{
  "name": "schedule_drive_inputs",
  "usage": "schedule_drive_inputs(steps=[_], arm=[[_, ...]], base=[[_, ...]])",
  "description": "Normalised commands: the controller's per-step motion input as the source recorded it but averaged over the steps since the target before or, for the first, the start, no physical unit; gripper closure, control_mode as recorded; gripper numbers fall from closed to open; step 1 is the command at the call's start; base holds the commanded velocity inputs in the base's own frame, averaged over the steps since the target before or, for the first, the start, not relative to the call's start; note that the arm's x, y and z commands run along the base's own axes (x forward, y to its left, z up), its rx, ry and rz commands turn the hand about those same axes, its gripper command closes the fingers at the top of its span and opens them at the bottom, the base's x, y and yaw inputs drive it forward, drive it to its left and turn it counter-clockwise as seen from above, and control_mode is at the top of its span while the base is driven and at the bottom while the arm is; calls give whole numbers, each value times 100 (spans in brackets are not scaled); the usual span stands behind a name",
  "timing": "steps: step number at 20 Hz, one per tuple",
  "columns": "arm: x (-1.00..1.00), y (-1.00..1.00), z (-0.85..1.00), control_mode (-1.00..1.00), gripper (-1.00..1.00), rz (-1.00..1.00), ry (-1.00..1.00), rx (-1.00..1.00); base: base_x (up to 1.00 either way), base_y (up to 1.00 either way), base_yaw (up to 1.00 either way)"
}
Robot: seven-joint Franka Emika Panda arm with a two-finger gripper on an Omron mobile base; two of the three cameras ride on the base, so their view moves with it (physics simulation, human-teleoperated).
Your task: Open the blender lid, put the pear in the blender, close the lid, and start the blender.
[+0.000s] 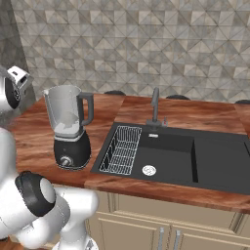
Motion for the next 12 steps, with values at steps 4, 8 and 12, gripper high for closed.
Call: schedule_drive_inputs(steps=[4, 8, 12], arm=[[-2, -64, 84, -100, 100, 4, -14, 17], [0, -68, 89, -100, 100, 5, -8, 6], [0, -62, 66, -100, 100, 4, -1, 1]], base=[[0, 0, 0], [0, 0, 0], [0, 0, 0]])
